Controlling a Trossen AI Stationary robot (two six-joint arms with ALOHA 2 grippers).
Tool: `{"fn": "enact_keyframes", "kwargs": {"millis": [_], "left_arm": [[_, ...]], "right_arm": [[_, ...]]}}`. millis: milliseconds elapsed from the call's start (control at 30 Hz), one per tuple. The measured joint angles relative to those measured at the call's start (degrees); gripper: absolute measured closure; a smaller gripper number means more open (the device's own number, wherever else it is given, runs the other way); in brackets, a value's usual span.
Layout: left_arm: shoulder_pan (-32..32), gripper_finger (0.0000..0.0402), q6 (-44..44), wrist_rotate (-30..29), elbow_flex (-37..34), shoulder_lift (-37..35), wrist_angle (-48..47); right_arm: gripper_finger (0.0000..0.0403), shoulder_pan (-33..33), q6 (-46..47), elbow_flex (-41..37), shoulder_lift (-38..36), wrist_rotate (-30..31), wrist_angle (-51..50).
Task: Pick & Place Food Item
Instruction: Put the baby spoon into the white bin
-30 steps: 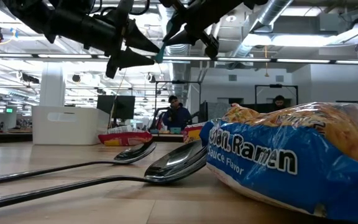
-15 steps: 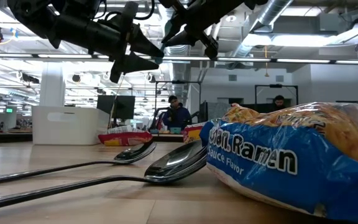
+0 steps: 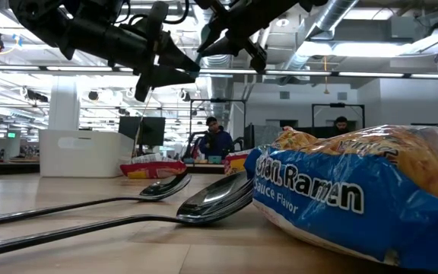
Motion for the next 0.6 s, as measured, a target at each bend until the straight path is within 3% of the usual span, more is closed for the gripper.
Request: {"fn": "enact_keyframes", "kwargs": {"millis": [600], "left_arm": [[0.0,0.0385,-0.17,0.1,-0.04,-0.02,-0.39]], "right_arm": [[0.0367,-0.07,-0.04,0.0,0.02,-0.96,-0.03]]}}
